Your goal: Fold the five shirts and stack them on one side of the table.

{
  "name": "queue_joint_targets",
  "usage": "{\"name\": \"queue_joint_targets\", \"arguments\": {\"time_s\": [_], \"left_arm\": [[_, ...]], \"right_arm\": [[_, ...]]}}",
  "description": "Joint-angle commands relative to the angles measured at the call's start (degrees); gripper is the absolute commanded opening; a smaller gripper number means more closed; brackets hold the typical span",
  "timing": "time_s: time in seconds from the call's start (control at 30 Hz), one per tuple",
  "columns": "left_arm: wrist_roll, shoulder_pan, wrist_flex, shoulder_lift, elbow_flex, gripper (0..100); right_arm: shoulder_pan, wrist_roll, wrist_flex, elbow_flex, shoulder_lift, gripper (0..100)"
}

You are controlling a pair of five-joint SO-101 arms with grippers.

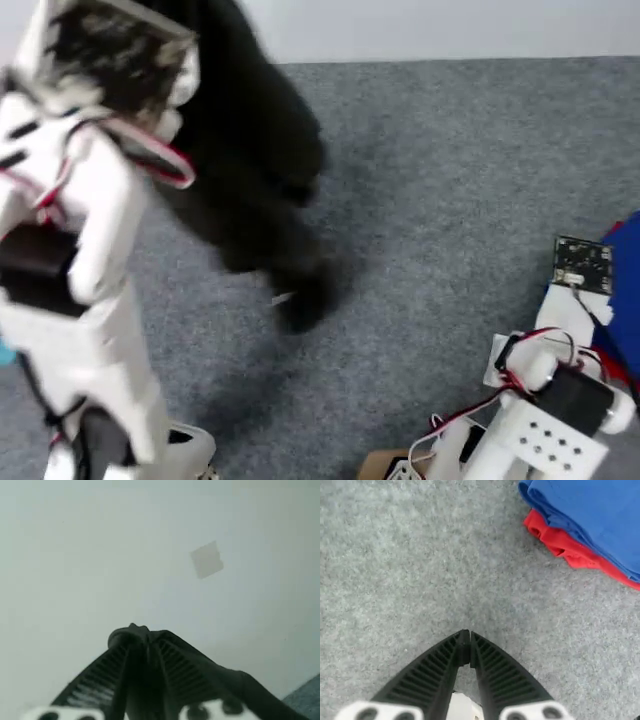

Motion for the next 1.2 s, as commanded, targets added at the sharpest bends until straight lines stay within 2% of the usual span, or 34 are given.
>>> {"name": "queue_joint_targets", "arguments": {"time_s": [0.0,0.13,0.3,0.33,0.43,0.5,0.8,0.9,1.07,1.17], "left_arm": [[-1.9,2.7,0.2,5.8,-11.9,0],[-1.9,2.5,12.6,8.3,-17.9,0],[-1.8,-0.5,38.9,8.2,-19.4,0],[-1.5,-2.1,38.9,8.1,-18.2,0],[0.0,-12.5,38.6,4.8,-12.4,0],[-0.2,-15.6,38.6,2.5,-4.8,0],[-11.6,-30.0,38.2,-9.5,32.9,0],[-14.8,-34.0,38.2,-12.7,41.9,0],[-20.0,-42.6,38.2,-14.9,53.1,0],[-22.5,-48.4,38.2,-15.0,57.0,0]], "right_arm": [[-0.7,0.6,-0.8,-0.4,-1.2,1.0],[-0.8,0.5,-0.8,-0.4,-0.8,1.0],[-0.8,0.5,-0.8,-0.4,-0.7,1.0],[-0.8,0.6,-0.8,-0.4,-0.7,1.0],[-0.9,0.7,-0.8,-0.4,-0.7,1.0],[-2.2,0.6,-0.8,-0.4,-0.7,1.0],[-20.8,0.2,-2.9,-0.2,-0.6,1.0],[-24.1,-3.2,-6.5,0.7,0.2,1.0],[-30.6,-5.7,-8.1,-1.1,11.6,1.0],[-33.1,-5.7,-8.2,-7.7,21.2,1.0]]}}
